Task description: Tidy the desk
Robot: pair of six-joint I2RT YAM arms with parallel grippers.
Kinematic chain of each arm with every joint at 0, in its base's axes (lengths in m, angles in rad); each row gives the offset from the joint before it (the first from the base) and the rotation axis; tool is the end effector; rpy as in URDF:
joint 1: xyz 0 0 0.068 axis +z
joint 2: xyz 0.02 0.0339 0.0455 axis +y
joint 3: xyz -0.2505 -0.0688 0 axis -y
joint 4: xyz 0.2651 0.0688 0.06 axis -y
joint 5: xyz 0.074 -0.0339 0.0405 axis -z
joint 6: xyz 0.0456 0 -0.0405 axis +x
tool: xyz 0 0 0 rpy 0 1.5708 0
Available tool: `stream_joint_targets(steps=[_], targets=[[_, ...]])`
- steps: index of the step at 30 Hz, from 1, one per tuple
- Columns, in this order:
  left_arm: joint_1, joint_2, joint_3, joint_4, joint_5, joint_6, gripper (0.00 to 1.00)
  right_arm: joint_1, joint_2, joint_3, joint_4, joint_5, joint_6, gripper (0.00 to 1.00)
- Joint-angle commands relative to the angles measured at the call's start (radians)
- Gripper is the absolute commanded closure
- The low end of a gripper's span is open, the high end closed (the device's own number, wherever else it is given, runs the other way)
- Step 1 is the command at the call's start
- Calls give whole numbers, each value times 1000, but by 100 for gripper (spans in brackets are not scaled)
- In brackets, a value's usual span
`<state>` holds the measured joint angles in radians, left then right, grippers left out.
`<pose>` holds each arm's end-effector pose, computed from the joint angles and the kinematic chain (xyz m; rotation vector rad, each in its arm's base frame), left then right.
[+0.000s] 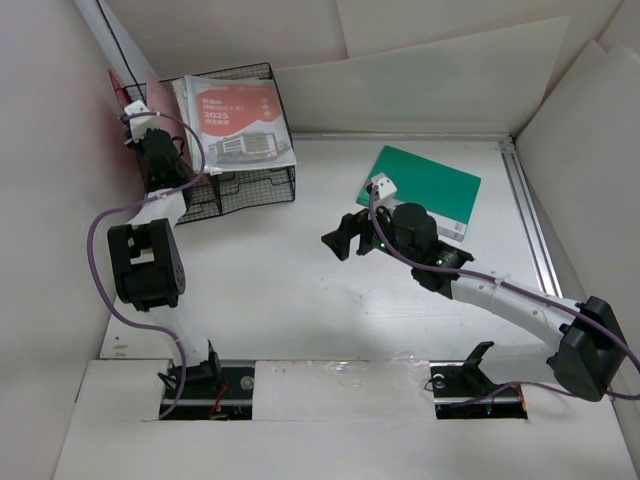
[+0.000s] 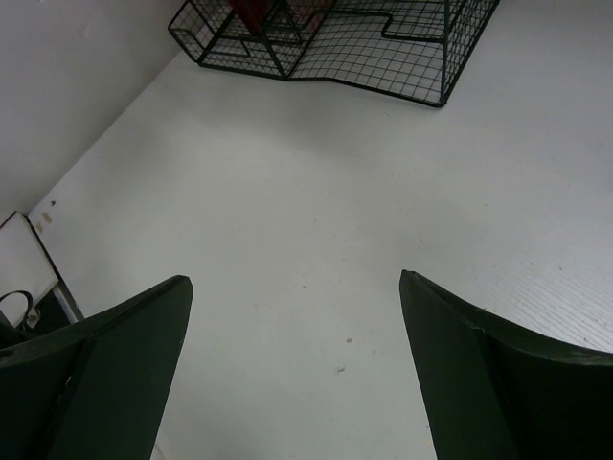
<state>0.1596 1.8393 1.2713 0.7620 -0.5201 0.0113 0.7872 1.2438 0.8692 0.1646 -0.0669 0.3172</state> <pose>0.4443 0.0945 0.2849 -0.5363 1.3160 0.4987 0.2273 0.2324 0.2847 -0.4824 1.7984 0.8432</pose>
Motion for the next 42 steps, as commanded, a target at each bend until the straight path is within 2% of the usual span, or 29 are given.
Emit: stream_joint_targets(steps=[1, 3, 4, 6, 11, 12, 15, 20, 27, 32, 34, 35, 36, 37, 39, 40, 42], targets=[[17, 0, -33, -35, -14, -31, 98, 10, -23, 25, 35, 19, -3, 5], [17, -12, -44, -53, 3, -72, 87, 10, -12, 25, 35, 19, -3, 5], [17, -34, -58, -53, 15, -85, 77, 10, -12, 25, 35, 19, -3, 5], [17, -63, -58, -88, 47, -134, 68, 10, -12, 25, 35, 19, -3, 5], [27, -135, -60, -147, 198, -235, 49, 10, -12, 25, 35, 29, -3, 5], [18, -135, -59, -168, 219, -249, 42, 10, -24, 25, 35, 29, -3, 5], [-5, -172, -49, -179, 264, -258, 36, 10, -46, 16, 35, 38, -3, 5], [-15, -259, -38, -199, 287, -276, 18, 10, -55, 16, 35, 29, -3, 3], [-15, -405, 8, -271, 140, -344, 14, 10, -46, 16, 35, 51, 16, 3], [-15, -463, 37, -322, 221, -431, 22, 1, -46, 7, 35, 140, 46, 4], [-15, -475, 37, -322, 346, -481, 33, -8, -67, -5, 35, 202, 72, 15], [-15, -476, 28, -322, 385, -528, 37, -22, -67, -6, 35, 220, 83, 25], [-55, -476, 42, -322, 399, -528, 41, -31, -79, -15, 35, 239, 97, 38], [-92, -476, 57, -351, 385, -528, 50, -43, -89, -25, 35, 257, 126, 67], [-199, -444, 101, -351, 310, -409, 52, -88, -89, -39, 35, 308, 152, 88], [-315, -422, 132, -380, 310, -363, 52, -107, -98, -48, 24, 326, 192, 100], [-441, -364, 212, -440, 229, -291, 52, -167, -98, -59, -2, 389, 233, 100]])
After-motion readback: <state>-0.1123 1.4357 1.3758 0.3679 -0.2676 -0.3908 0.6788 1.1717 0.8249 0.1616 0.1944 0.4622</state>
